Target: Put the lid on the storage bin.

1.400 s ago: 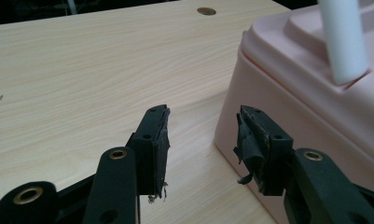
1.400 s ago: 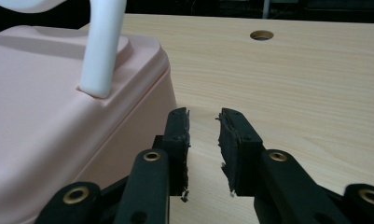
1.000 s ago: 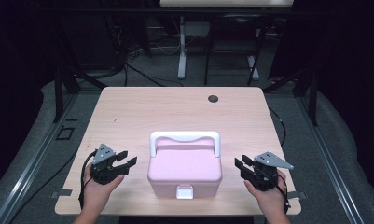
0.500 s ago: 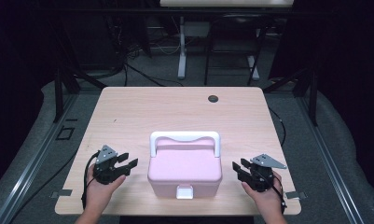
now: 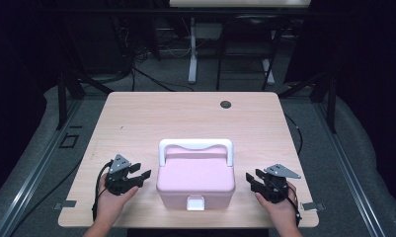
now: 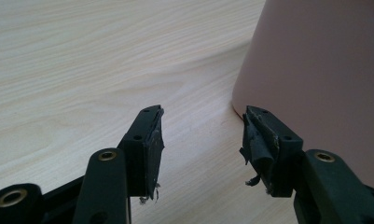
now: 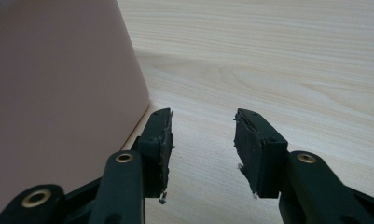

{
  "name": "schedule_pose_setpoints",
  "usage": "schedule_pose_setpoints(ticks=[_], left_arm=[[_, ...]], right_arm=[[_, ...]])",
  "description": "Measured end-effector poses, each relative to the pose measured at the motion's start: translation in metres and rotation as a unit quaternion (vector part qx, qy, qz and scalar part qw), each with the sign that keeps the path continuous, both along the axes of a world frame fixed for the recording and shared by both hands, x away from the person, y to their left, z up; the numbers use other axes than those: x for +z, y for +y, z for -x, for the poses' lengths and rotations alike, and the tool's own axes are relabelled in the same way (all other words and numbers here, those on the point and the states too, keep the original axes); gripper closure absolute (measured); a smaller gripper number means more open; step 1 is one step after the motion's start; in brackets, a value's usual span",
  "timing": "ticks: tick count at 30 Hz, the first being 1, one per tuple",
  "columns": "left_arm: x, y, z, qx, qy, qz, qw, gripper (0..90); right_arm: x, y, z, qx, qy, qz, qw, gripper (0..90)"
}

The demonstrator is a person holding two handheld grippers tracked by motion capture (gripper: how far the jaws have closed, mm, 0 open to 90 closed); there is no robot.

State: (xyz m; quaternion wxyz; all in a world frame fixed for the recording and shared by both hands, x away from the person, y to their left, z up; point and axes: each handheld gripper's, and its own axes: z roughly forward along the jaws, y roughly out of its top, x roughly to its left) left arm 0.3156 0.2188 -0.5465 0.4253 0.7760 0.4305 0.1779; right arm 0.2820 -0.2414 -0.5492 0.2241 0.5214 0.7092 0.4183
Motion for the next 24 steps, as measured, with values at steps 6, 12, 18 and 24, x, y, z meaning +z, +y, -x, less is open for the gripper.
schedule_pose_setpoints(ticks=[6, 12, 18, 24], left_arm=[[-0.003, -0.003, -0.001, -0.005, 0.003, -0.005, 1.0, 47.5], [-0.004, -0.002, -0.003, -0.005, 0.005, -0.005, 1.0, 47.2], [-0.005, -0.001, -0.007, -0.004, 0.005, -0.008, 0.9999, 47.1], [-0.005, -0.001, -0.01, 0.001, 0.008, -0.004, 1.0, 45.7]], right_arm=[[-0.003, 0.001, -0.001, 0.001, 0.004, 0.005, 1.0, 55.6], [-0.005, 0.001, -0.002, 0.001, 0.005, 0.01, 0.9999, 55.1], [-0.006, -0.004, -0.002, -0.009, 0.006, 0.01, 0.9999, 54.2], [-0.008, -0.012, -0.002, -0.021, 0.011, 0.02, 0.9995, 51.5]])
